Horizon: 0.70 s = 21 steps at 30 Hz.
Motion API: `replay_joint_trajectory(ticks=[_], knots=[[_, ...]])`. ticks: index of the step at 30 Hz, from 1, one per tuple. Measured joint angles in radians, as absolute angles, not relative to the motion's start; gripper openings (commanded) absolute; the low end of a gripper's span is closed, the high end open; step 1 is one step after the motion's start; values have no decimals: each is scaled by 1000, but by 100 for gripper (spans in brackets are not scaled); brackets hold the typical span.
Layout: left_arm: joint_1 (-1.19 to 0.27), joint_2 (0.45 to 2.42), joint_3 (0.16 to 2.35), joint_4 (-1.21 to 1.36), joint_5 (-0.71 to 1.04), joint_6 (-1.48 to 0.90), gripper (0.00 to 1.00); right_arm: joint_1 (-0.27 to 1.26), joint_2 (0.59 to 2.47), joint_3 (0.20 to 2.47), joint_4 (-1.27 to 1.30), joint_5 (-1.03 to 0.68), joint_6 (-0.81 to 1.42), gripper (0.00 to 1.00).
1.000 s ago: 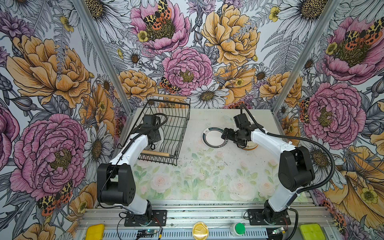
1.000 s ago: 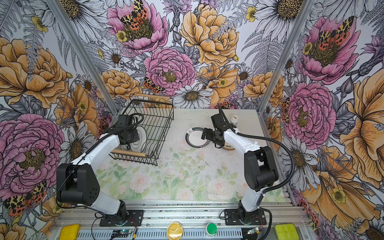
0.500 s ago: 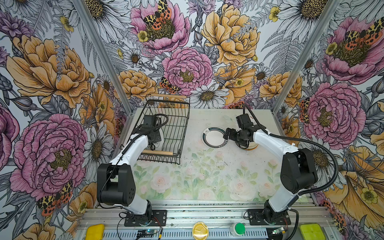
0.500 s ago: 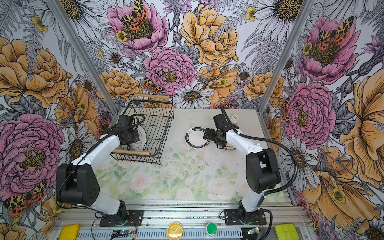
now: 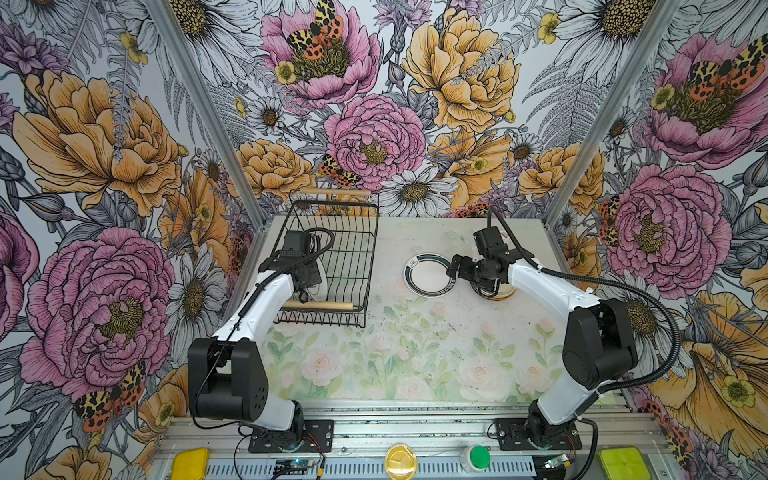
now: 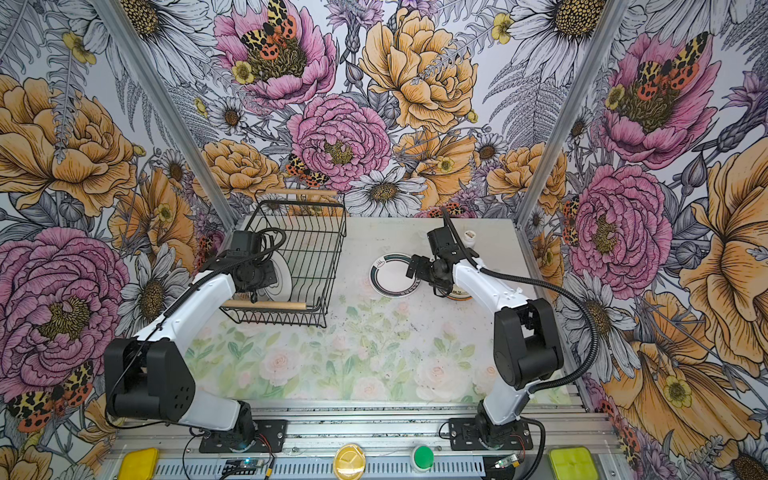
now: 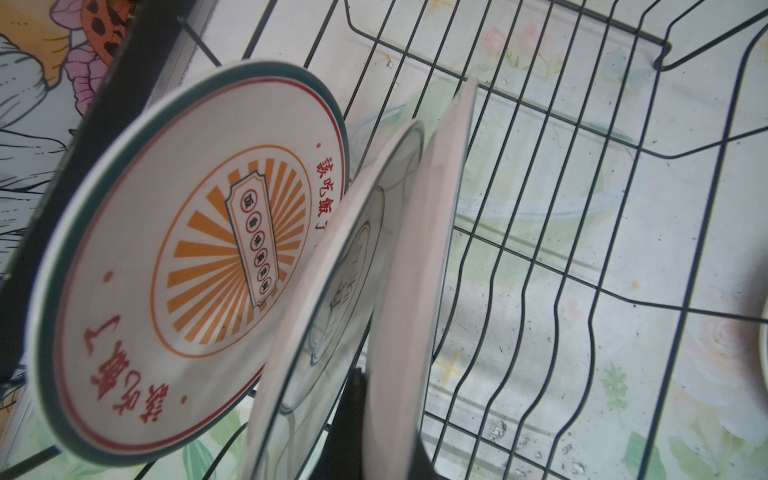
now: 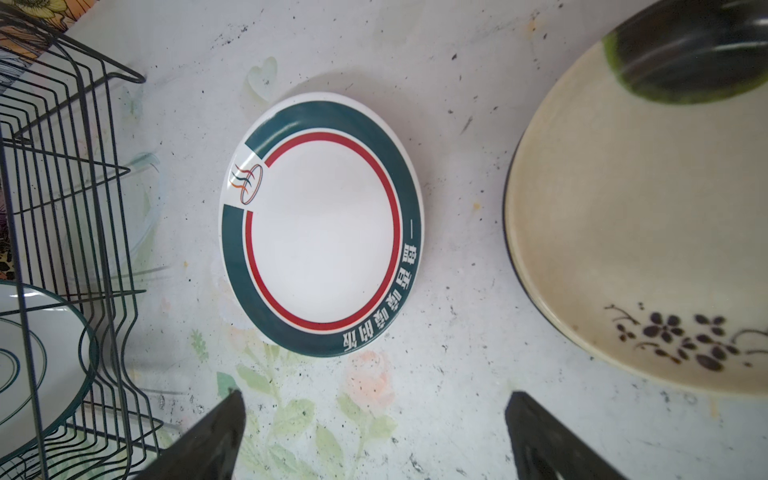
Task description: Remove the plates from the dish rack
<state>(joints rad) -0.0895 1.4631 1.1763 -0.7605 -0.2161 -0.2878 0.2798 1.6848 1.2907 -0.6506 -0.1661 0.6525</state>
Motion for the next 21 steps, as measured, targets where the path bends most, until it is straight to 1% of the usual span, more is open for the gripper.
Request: replay_joint_trajectory(ticks=[2, 8, 14, 21], knots=[[-94, 1448, 1176, -776, -216, -288, 0, 280, 1682, 1291, -649, -166, 653, 99], [-126, 1398, 1220, -858, -212, -289, 0, 274, 1673, 1291, -649, -166, 650, 99], [-184, 1325, 1362, -952, -222, -288, 0, 267, 1666, 1291, -647, -170, 637, 99], [-186, 1234, 1517, -1008, -242, -303, 0, 255, 1643, 1291, -647, -157, 624, 99]])
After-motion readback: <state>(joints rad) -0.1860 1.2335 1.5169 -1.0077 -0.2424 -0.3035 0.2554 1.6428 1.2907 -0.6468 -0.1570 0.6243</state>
